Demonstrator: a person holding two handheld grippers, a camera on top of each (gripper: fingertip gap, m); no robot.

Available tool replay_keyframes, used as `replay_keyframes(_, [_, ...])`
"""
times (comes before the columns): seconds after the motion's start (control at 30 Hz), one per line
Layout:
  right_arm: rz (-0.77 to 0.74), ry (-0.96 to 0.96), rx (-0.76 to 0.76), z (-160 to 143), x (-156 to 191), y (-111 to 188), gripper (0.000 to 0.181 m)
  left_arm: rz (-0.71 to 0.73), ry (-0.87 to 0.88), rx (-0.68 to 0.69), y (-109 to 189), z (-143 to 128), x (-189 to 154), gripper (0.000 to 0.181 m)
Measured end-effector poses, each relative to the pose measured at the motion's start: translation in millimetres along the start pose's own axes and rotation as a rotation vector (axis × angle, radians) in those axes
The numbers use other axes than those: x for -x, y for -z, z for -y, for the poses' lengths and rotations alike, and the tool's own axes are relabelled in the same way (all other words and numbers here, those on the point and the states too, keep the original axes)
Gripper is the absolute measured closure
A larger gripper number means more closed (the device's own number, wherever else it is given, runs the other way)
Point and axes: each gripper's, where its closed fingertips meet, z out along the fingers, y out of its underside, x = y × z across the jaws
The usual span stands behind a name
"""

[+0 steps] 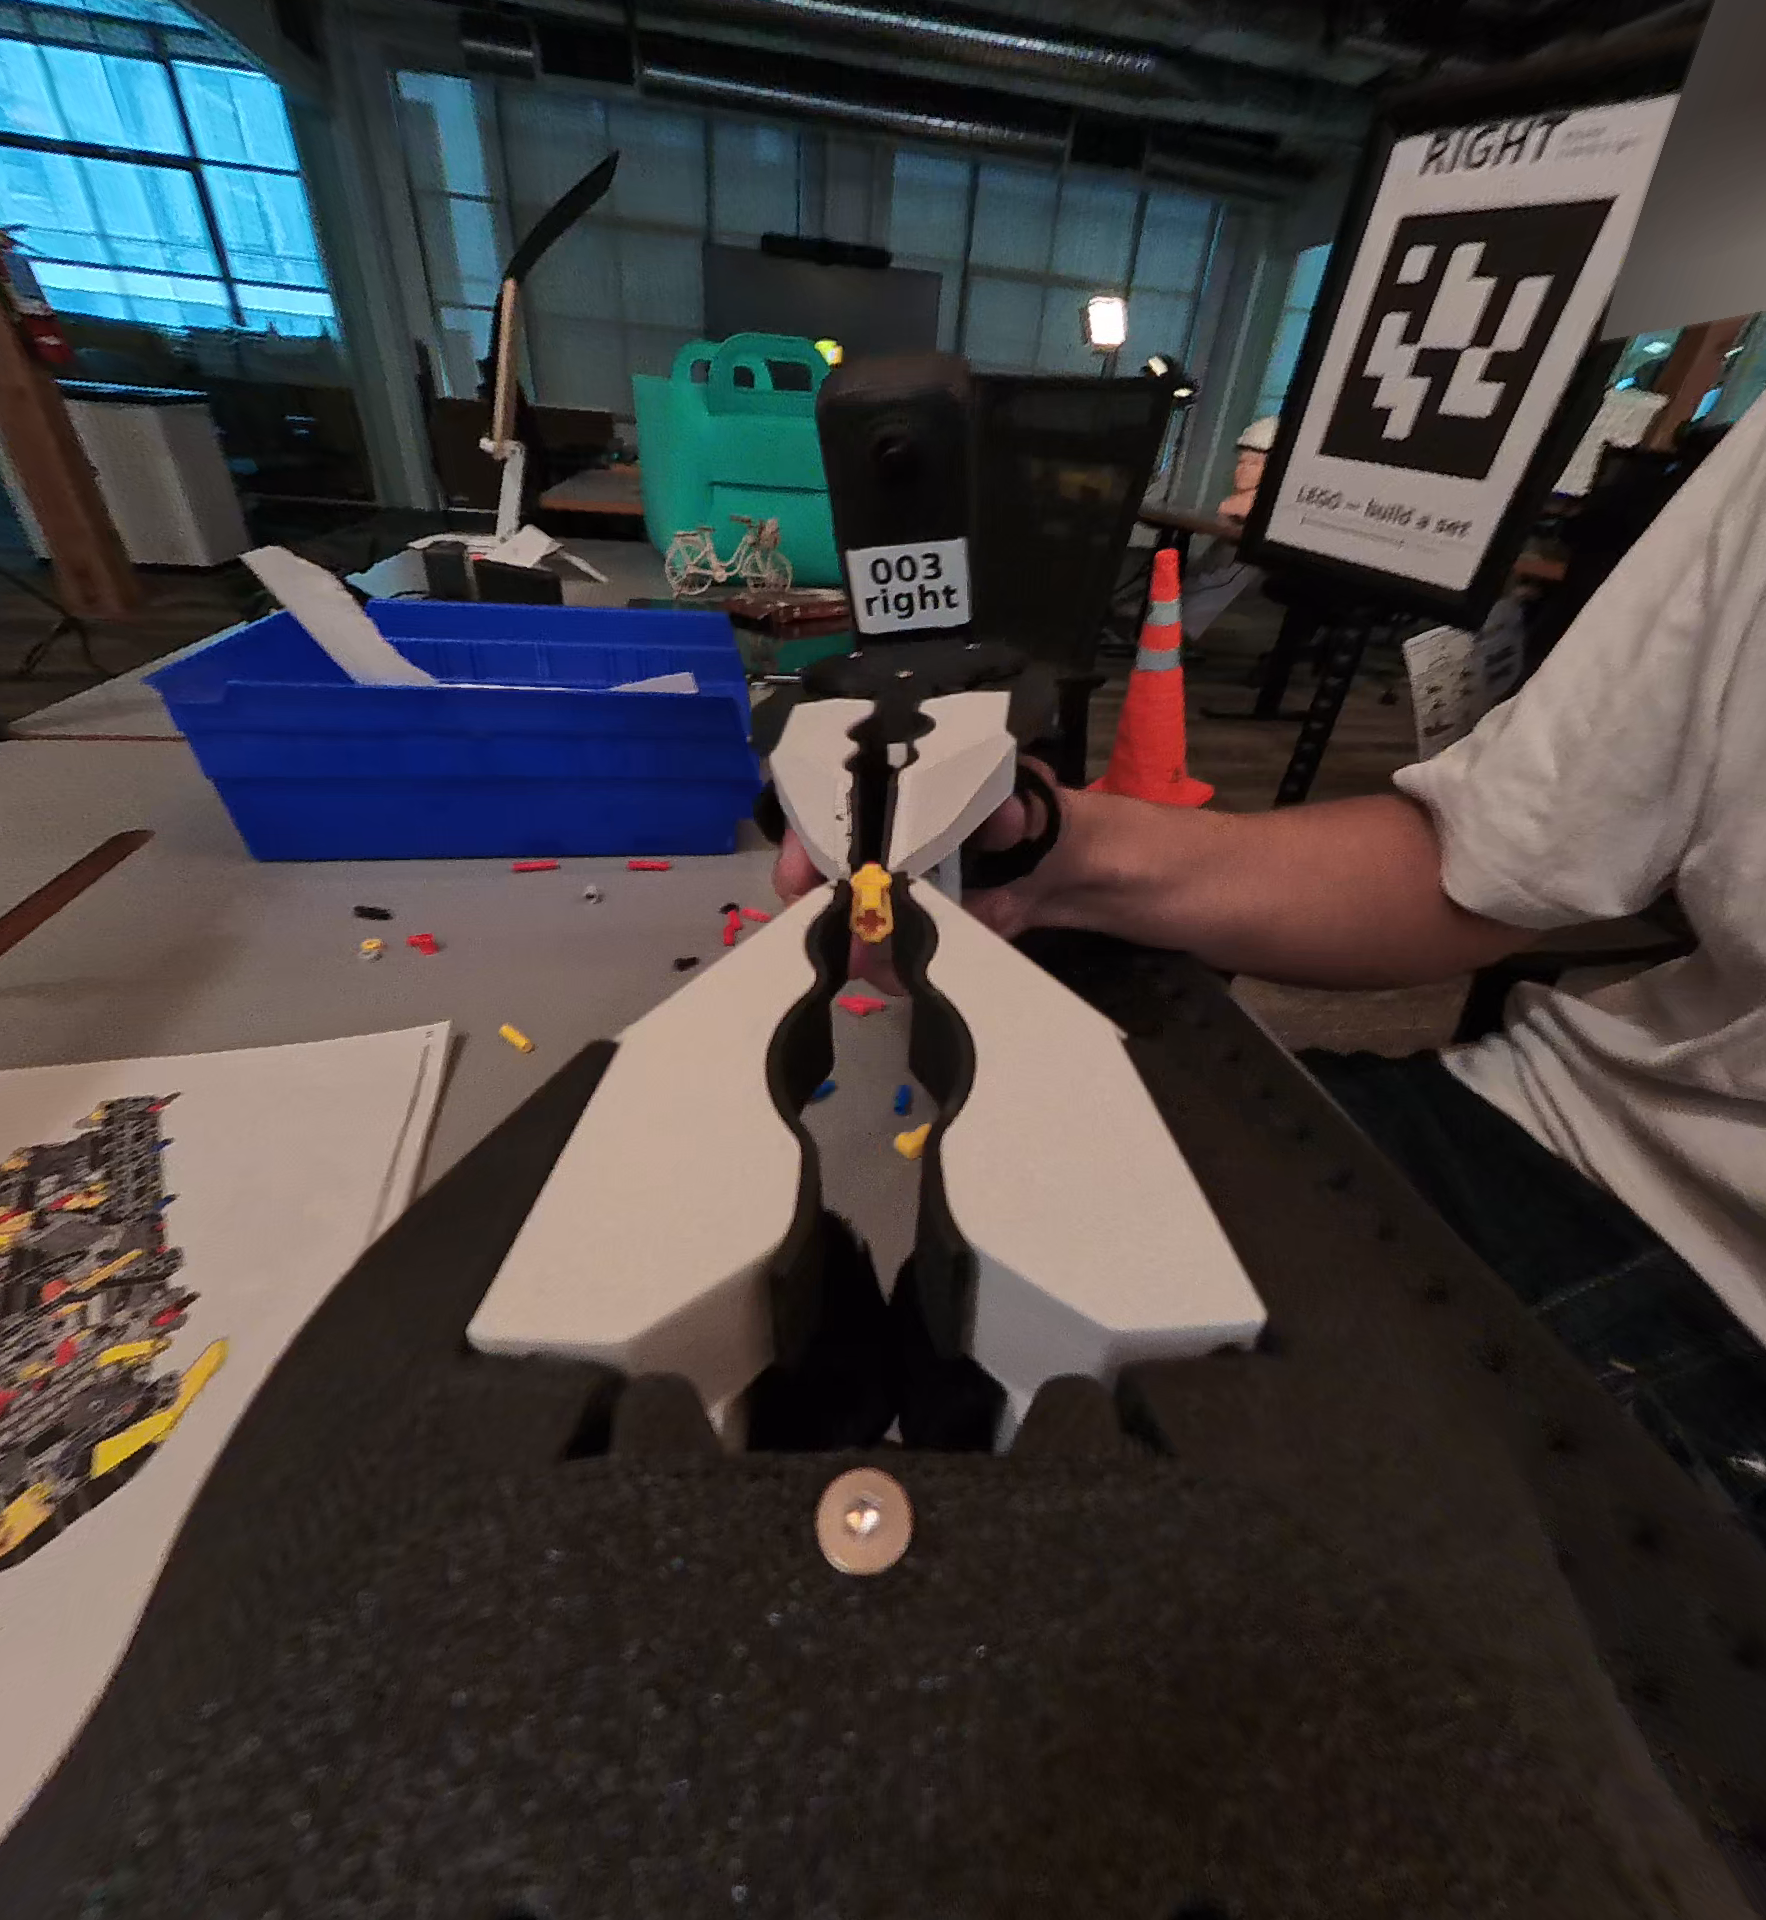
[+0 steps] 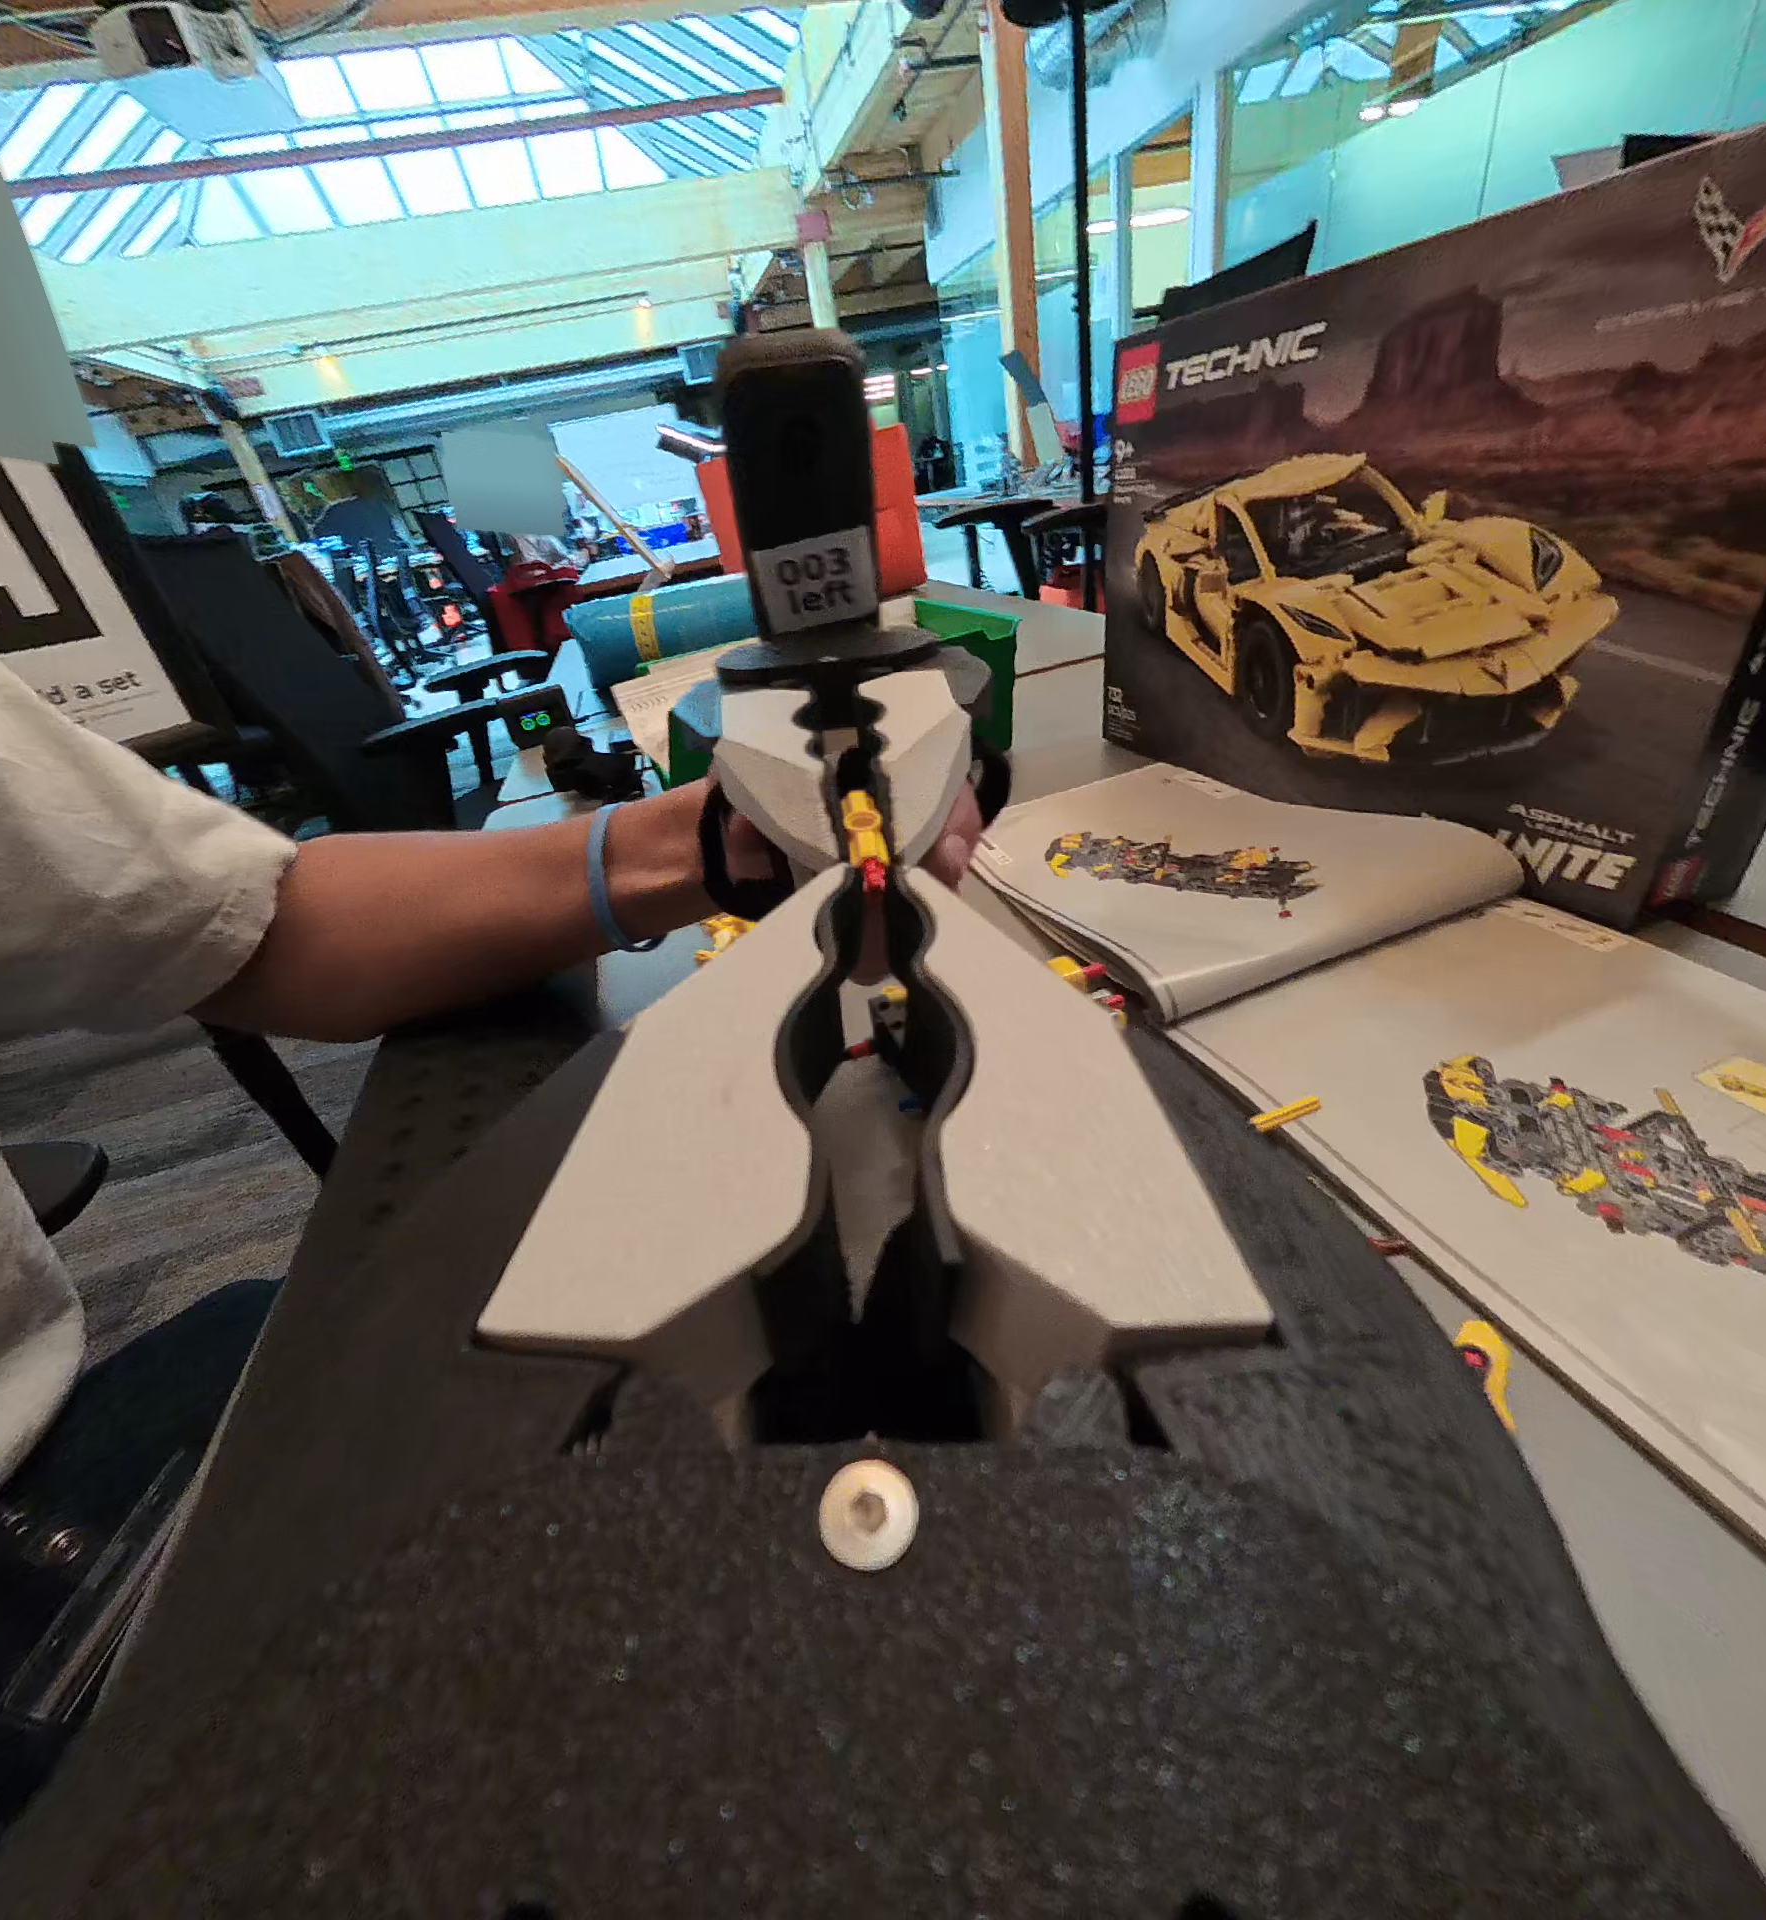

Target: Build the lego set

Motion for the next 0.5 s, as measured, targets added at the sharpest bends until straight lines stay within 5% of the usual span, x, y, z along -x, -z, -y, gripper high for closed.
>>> replay_keyframes(0.13, [-0.148, 0.037, 0.106, 5, -42, -6, 0.175, 0.239, -0.037, 0.055, 17, -6, 43, 0.174])
replay_keyframes(0.27, [-0.487, 0.015, 0.181, 23, -138, 1, 0.167, 0.553, 0.047, 0.009, 63, -7, 105, 0.174])
replay_keyframes(0.37, [-0.705, -0.096, 0.099, 6, -194, 18, 0.164, 0.619, 0.156, -0.078, 81, -4, 122, 0.174])
replay_keyframes(0.5, [-0.626, -0.226, 0.167, -22, -185, 11, 0.156, 0.601, 0.254, -0.110, 83, -9, 127, 0.174])
